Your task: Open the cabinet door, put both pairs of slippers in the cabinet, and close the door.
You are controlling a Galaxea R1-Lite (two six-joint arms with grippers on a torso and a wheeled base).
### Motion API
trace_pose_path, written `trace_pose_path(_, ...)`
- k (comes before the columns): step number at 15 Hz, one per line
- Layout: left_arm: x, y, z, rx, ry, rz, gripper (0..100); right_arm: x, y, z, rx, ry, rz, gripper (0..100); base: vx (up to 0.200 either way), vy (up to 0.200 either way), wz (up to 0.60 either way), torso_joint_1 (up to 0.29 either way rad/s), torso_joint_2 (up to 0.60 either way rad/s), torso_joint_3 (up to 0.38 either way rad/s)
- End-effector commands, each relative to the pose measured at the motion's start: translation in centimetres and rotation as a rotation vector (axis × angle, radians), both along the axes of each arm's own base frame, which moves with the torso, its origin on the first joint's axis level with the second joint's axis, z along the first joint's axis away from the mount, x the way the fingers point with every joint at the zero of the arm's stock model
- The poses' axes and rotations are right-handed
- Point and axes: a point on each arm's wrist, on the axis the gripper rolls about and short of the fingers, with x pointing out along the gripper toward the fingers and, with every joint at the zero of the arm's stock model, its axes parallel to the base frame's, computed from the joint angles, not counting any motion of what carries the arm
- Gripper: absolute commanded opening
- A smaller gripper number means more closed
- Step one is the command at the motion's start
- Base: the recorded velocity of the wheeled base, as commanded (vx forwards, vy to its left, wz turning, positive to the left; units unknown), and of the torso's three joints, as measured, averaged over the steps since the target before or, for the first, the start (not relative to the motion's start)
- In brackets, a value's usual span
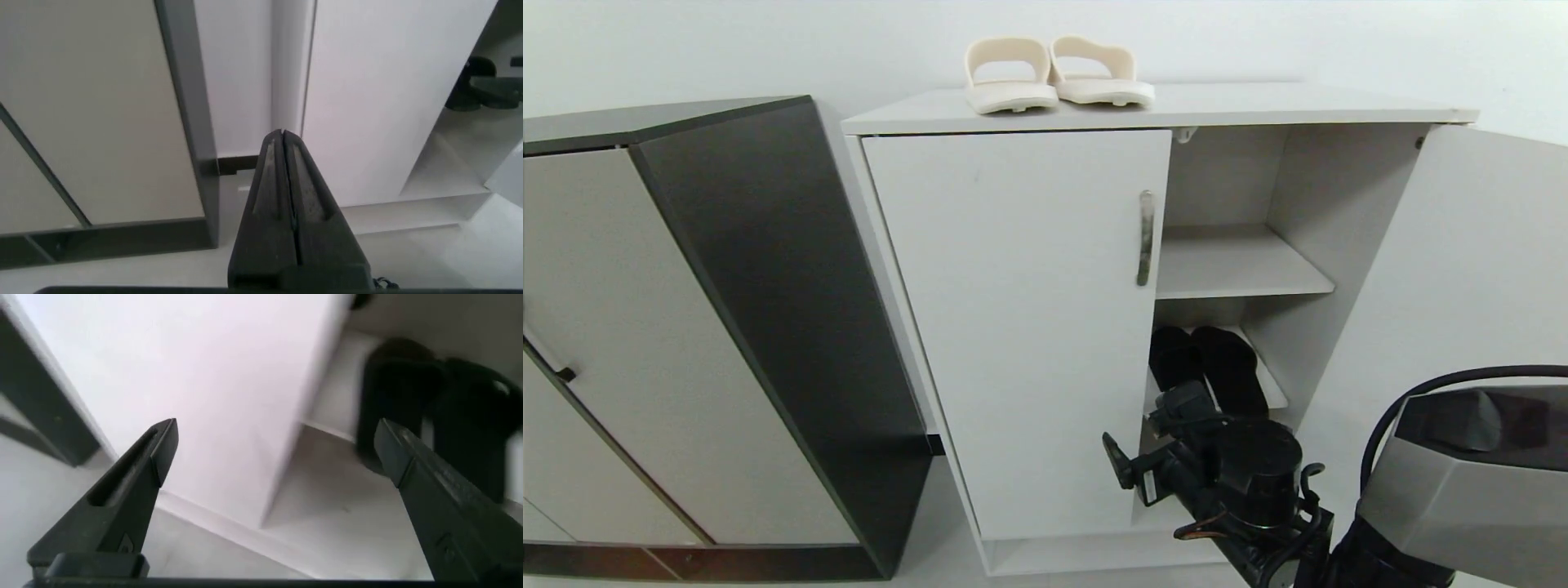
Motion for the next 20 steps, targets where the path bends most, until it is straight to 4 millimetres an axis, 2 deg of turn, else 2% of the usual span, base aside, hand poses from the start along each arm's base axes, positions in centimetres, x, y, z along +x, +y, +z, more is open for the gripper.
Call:
trace_pose_path(1, 0.01, 0.0, 0.01, -0.001, 0.001, 0.001, 0, 0.03, -0.06, -0.57, -0.021, 0.003, 0.0, 100, 0.0, 0.2, 0.0, 0.007, 0.01, -0.002)
trace_pose_path(20, 0.01, 0.0, 0.01, -0.001, 0.001, 0.001, 0, -0.03, -0.12, -0.91, -0.038, 0.002, 0.005, 100, 0.0, 0.0, 0.0, 0.0, 0.0, 0.0)
